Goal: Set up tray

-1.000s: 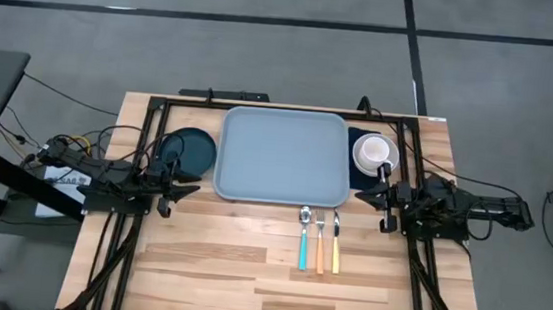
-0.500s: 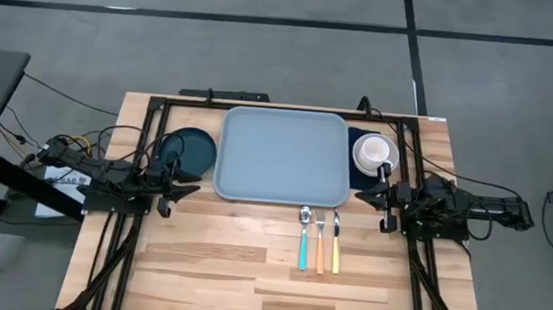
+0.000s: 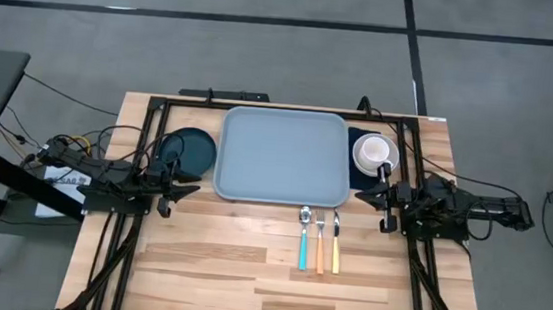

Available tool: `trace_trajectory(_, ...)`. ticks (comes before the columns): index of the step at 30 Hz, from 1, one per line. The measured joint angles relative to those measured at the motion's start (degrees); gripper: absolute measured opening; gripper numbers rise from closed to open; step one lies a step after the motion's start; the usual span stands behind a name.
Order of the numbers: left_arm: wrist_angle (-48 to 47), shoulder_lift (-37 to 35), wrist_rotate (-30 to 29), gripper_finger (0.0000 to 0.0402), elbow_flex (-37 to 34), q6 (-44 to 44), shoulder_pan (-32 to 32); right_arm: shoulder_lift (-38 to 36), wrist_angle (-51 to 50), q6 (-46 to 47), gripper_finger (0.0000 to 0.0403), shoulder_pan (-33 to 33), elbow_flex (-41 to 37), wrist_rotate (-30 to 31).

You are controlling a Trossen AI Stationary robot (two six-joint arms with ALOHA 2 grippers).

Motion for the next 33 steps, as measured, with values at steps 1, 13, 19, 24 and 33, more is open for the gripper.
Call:
trace_trajectory(1, 0.1, 0.0, 0.0, 0.0114, 0.0, 0.0, 0.0, 0.0, 0.0, 0.0, 0.0000, 0.0, 0.0, 0.0)
trace_trajectory(13, 3.0, 0.0, -0.2, 0.0114, 0.0, 3.9, 0.0, 0.0, 0.0, 0.0, 0.0000, 0.0, 0.0, 0.0)
trace_trajectory(19, 6.4, 0.0, -1.6, 0.0114, 0.0, 9.3, 0.0, 0.0, 0.0, 0.0, 0.0000, 0.0, 0.0, 0.0)
trace_trajectory(24, 8.5, 0.0, -1.5, 0.0114, 0.0, 13.3, 0.0, 0.0, 2.7, 0.0, 0.0000, 0.0, 0.0, 0.0)
trace_trajectory(33, 9.8, 0.0, 4.2, 0.0114, 1.7, 14.9, 0.0, -0.1, 30.2, -3.2, 0.0000, 1.1, 0.0, -2.9)
